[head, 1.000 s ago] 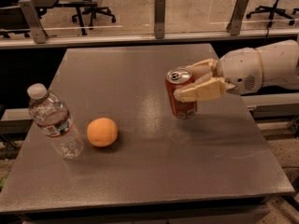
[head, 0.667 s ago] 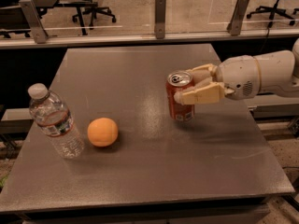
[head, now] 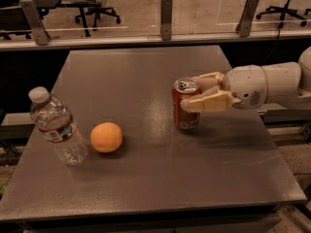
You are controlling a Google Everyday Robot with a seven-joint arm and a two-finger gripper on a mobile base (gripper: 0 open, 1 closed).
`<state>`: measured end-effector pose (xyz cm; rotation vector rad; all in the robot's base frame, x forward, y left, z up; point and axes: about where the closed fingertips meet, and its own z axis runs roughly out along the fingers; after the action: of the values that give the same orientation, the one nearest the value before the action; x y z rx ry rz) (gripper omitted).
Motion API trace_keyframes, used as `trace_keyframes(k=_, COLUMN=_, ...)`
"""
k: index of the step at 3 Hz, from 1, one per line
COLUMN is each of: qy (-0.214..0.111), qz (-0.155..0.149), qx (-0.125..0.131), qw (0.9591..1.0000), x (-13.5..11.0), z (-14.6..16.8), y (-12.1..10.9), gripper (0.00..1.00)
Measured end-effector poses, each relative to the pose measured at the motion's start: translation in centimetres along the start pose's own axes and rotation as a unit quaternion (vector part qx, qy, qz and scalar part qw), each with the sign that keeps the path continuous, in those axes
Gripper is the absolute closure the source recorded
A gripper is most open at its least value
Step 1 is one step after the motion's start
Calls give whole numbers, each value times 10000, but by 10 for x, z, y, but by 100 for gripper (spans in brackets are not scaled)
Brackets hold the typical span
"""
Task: Place coke can upright
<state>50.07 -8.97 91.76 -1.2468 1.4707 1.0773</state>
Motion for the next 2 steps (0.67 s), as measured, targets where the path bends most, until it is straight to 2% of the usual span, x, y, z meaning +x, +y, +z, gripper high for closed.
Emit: trace_keyframes(k=2, qy=-335, qz=53, qx=-112, qw=9994, x=9, z=3, y=1, gripper=38)
